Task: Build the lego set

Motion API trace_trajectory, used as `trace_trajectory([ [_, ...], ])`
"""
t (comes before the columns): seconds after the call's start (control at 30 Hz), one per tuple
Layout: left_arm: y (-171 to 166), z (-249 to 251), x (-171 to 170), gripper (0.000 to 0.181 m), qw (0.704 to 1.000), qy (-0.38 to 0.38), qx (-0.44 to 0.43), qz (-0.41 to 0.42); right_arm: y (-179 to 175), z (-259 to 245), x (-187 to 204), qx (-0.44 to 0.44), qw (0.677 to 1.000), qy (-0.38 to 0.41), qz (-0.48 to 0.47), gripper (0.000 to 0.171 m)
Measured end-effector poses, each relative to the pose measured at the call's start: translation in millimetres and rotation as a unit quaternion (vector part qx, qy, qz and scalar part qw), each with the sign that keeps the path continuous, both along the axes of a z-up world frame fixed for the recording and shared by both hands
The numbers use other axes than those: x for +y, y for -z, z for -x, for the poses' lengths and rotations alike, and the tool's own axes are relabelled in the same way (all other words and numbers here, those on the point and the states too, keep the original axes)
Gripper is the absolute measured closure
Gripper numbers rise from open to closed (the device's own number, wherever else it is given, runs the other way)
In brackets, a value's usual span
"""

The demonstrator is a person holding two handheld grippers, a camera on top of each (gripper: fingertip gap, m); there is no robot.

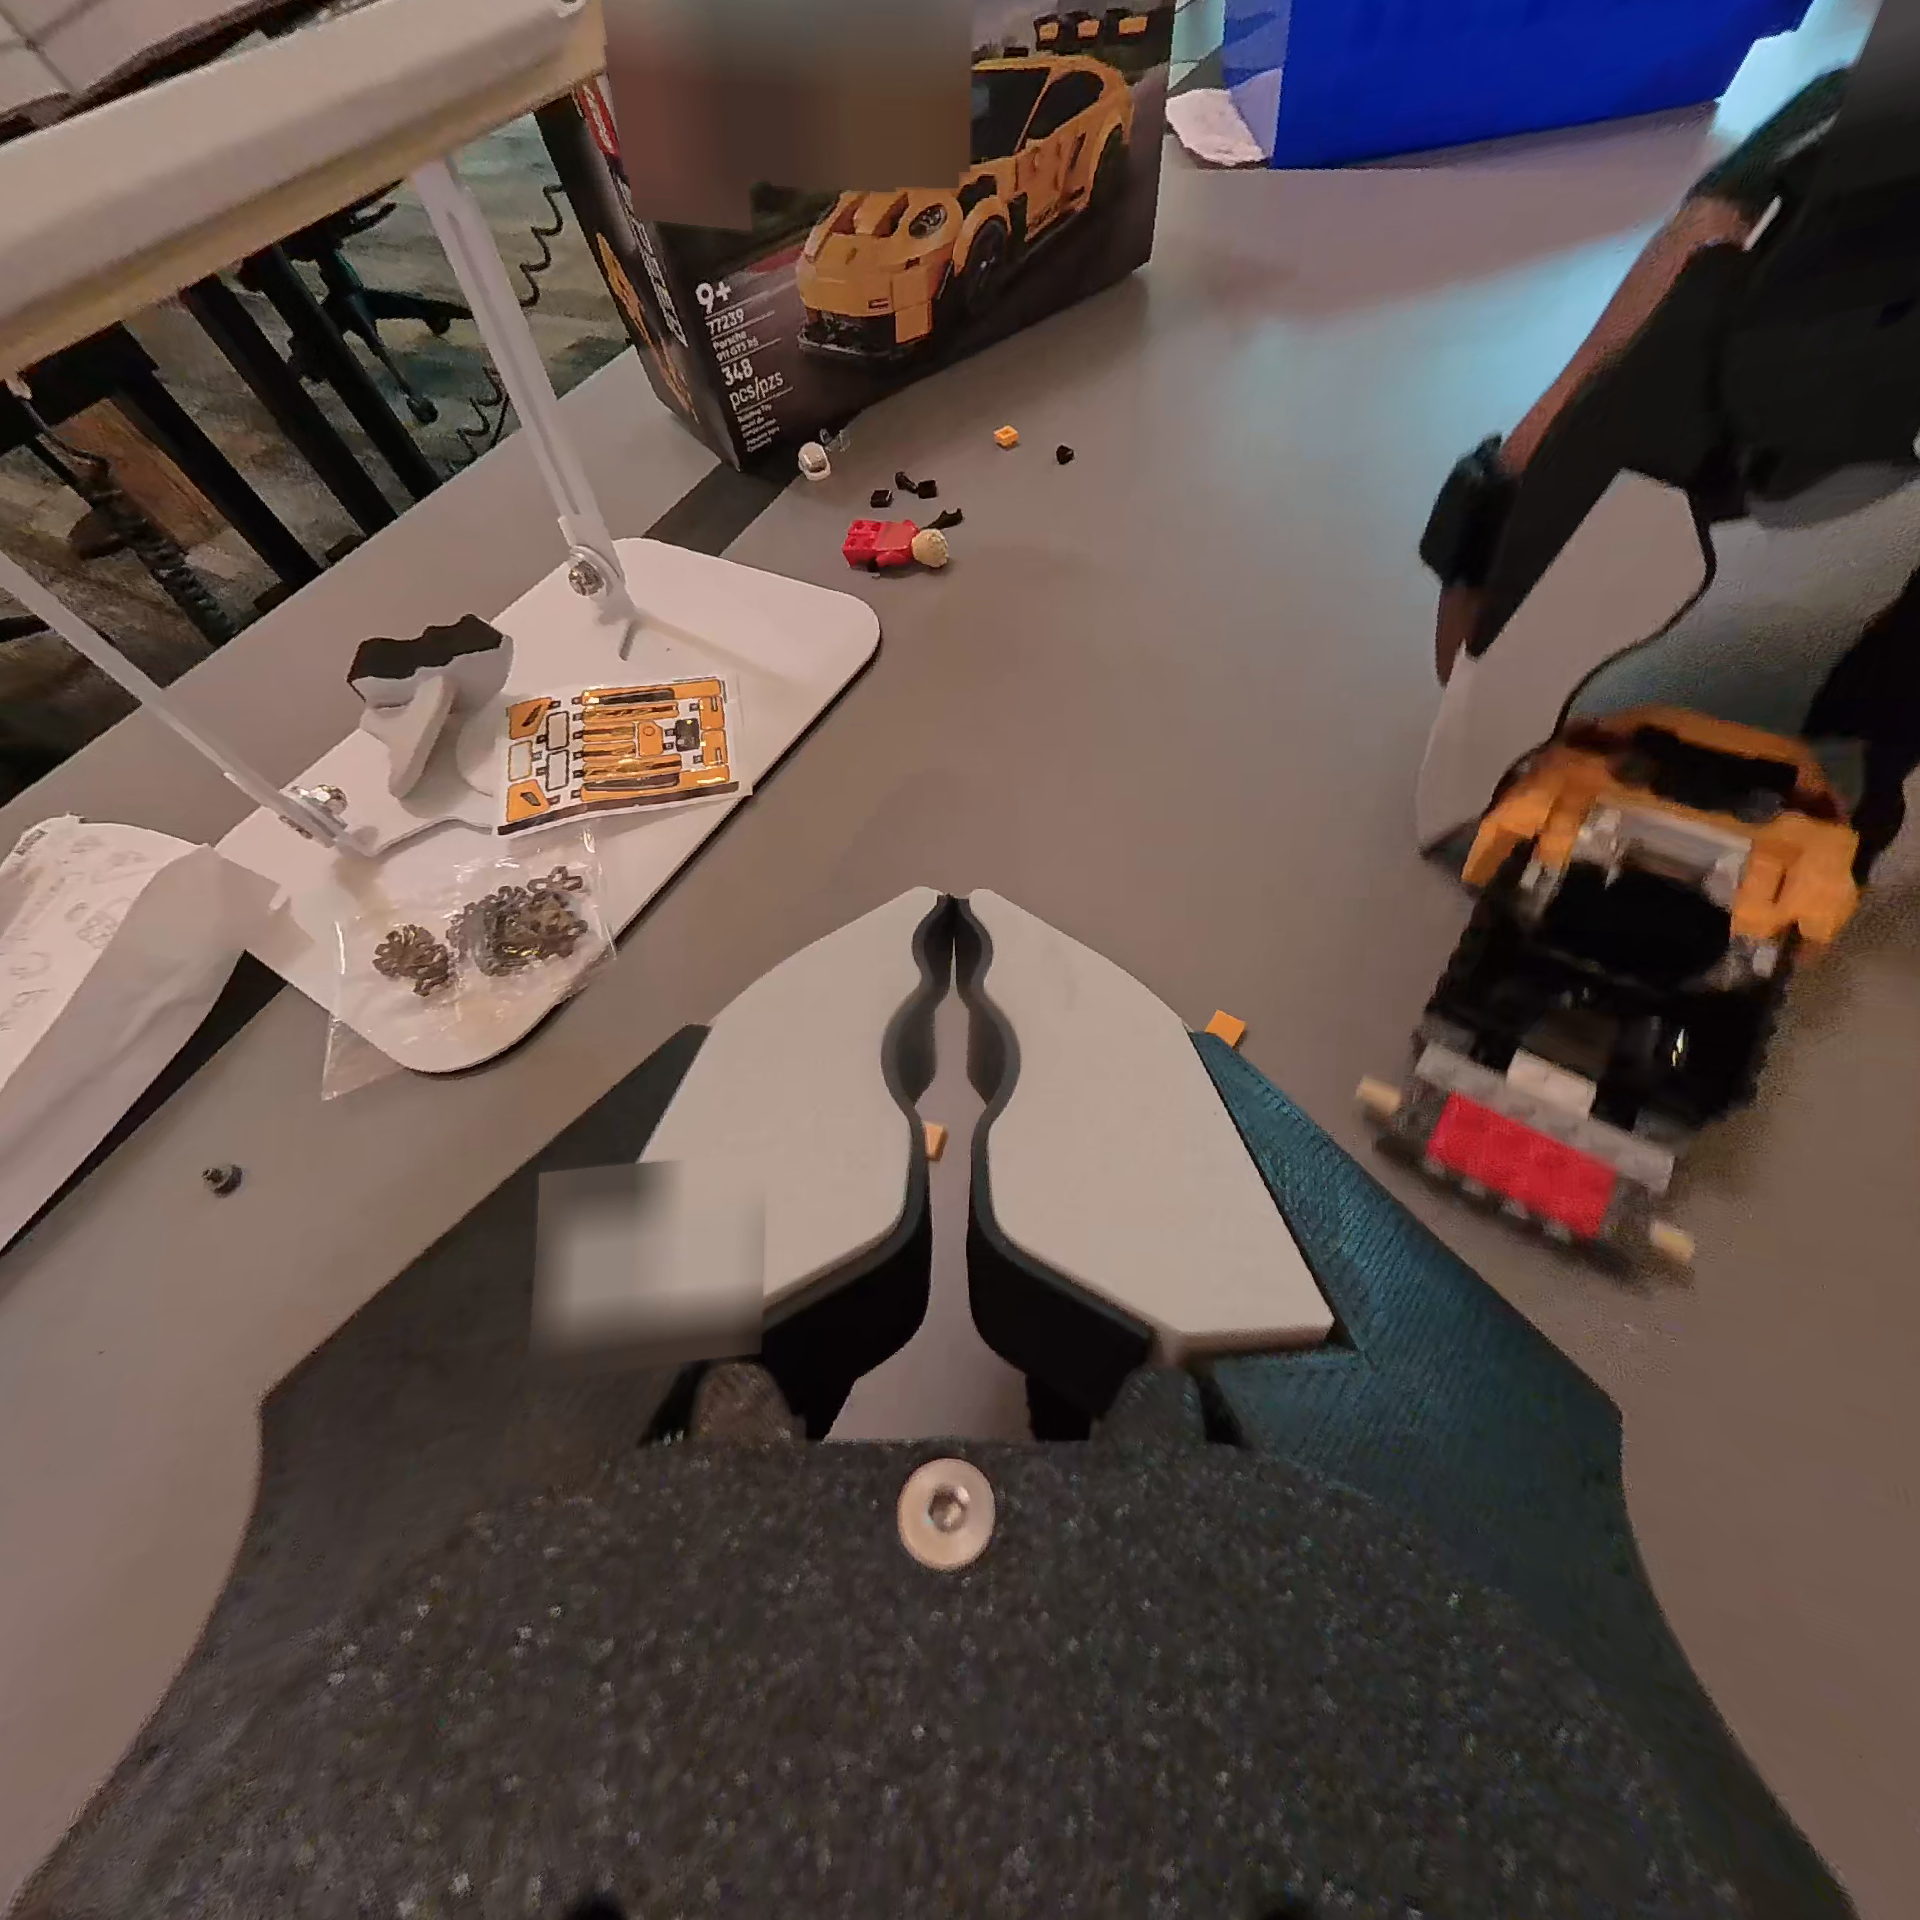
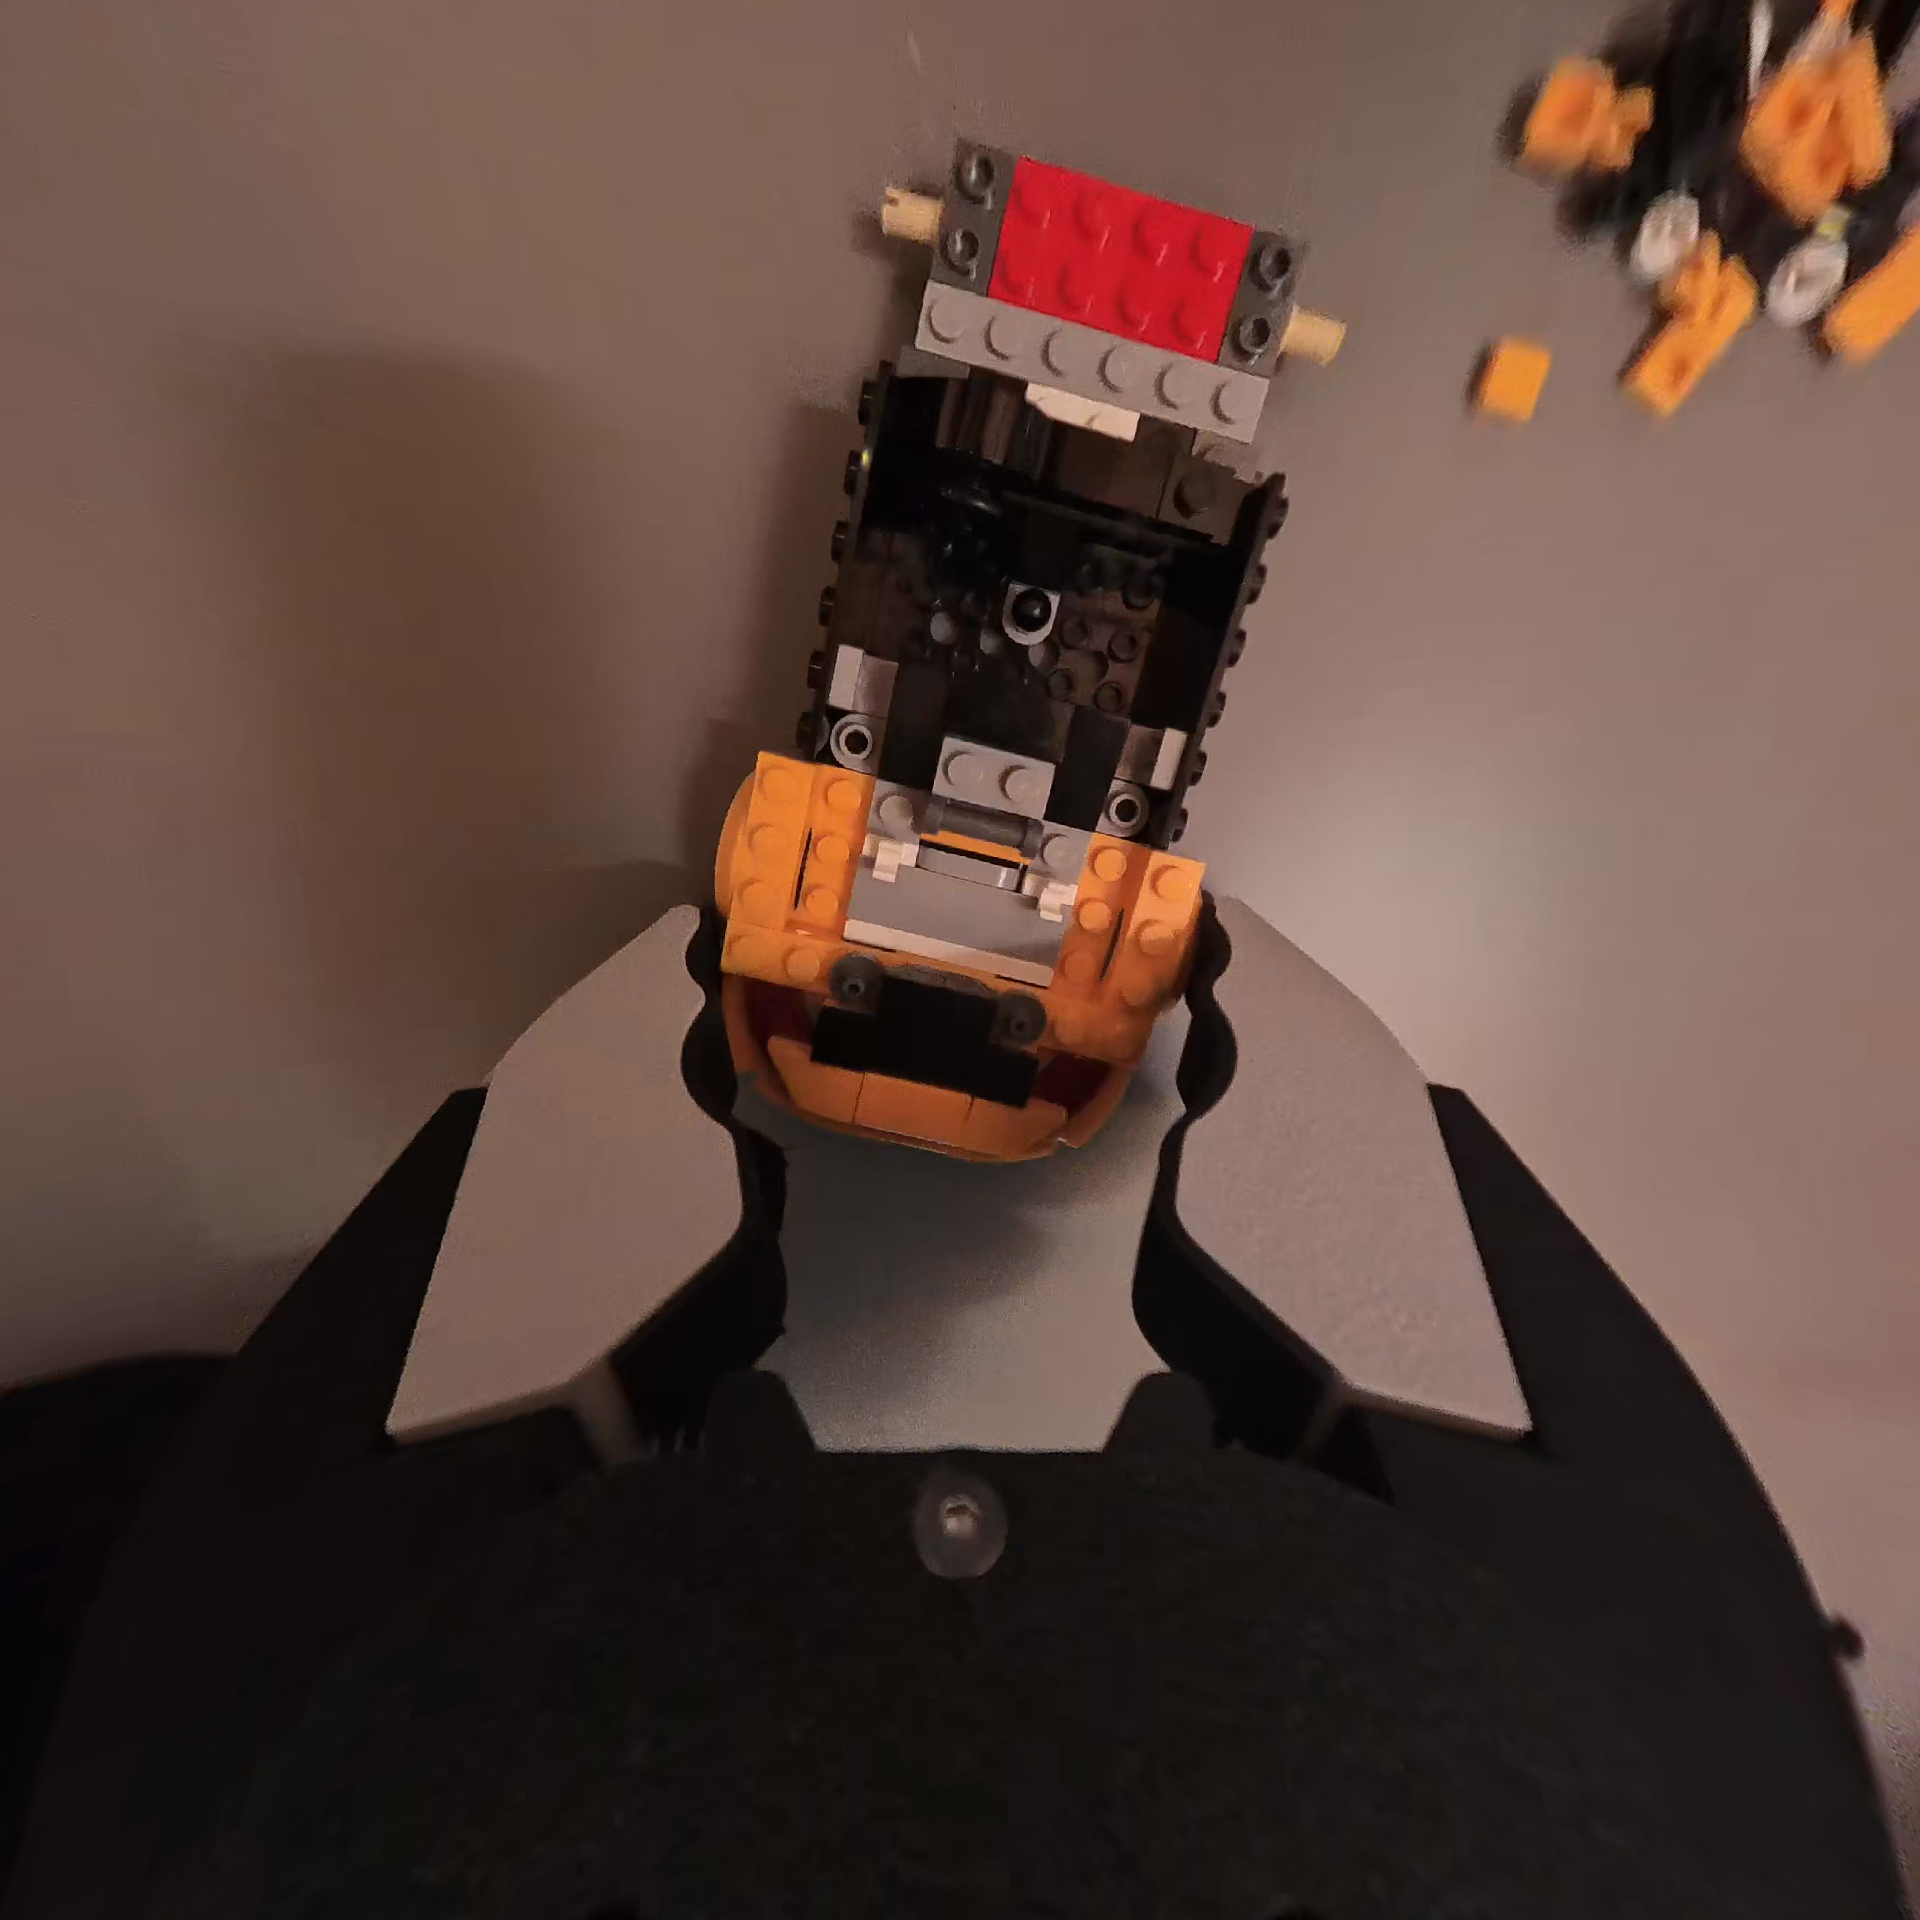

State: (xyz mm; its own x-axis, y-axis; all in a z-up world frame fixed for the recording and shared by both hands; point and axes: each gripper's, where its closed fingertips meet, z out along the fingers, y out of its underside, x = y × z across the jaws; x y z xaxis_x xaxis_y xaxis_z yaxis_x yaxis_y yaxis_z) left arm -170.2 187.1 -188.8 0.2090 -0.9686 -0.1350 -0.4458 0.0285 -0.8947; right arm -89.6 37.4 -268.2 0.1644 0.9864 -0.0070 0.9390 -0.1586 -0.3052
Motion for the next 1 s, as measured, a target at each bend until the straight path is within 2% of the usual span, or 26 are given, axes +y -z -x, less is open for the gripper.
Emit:
trace_trajectory([
  [0.33,-5.5,3.4,13.7,0.181,0.999,-0.035,-0.022,-0.012,-0.1,-107.2,30.4,-0.060,0.995,0.075,0.010,0.086],
  [0.6,-13.9,7.5,21.8,0.181,0.997,-0.063,-0.054,-0.009,0.0,-111.0,39.3,-0.066,0.994,0.084,0.004,0.080],
  [0.73,-11.9,6.9,21.7,0.181,0.997,-0.062,-0.052,-0.008,-3.1,-109.3,40.1,-0.057,0.995,0.076,-0.014,0.087],
  [1.0,-4.2,2.4,19.8,0.181,0.997,-0.056,-0.043,-0.003,-3.2,-82.6,33.5,-0.100,0.993,-0.054,-0.021,0.087],
])
